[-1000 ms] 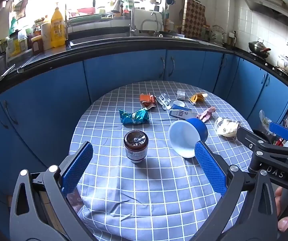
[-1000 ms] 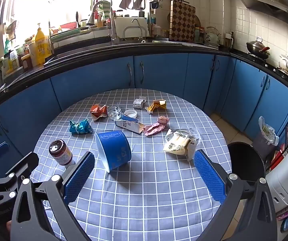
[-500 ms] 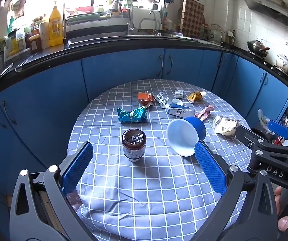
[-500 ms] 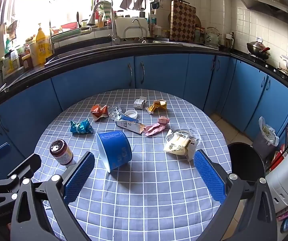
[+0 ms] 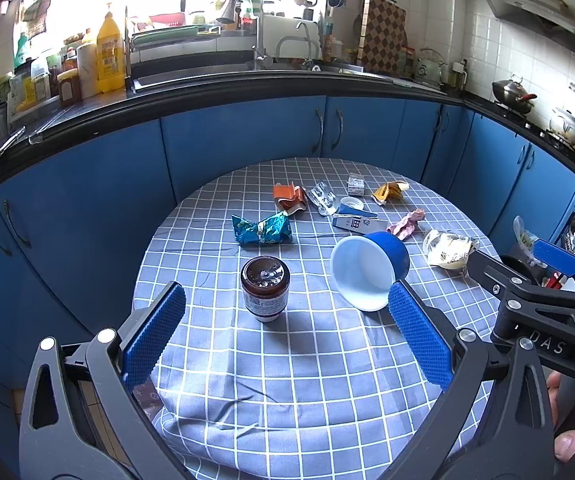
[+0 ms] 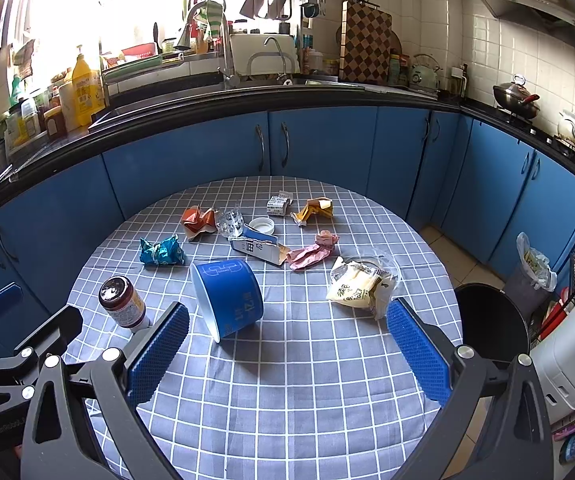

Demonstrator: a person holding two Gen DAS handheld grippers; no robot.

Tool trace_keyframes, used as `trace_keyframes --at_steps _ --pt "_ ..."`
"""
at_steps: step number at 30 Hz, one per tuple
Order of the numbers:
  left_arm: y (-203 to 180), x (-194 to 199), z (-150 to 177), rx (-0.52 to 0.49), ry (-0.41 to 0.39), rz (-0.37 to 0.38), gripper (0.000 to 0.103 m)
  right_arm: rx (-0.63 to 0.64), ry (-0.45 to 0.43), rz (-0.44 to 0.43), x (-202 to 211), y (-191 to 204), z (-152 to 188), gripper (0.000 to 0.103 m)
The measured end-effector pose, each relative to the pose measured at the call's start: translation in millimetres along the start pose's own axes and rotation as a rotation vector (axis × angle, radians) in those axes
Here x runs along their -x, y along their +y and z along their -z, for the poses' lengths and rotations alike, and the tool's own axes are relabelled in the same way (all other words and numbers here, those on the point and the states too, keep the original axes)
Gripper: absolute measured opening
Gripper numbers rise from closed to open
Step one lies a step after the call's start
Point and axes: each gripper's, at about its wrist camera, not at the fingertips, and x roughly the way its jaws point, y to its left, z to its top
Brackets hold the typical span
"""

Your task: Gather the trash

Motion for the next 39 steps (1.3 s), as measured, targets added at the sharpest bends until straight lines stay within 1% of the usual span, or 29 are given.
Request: trace_keyframes --at_steps 33,39 --pt "-1.6 -0.3 1.7 0.001 0.004 0.002 0.1 0.001 0.003 0.0 0.6 -3.3 0.1 0.097" --pt "-0.8 -1.0 2.9 0.005 0.006 0.001 0.1 0.001 0.004 -0.001 -2.3 3.2 3.3 0.097"
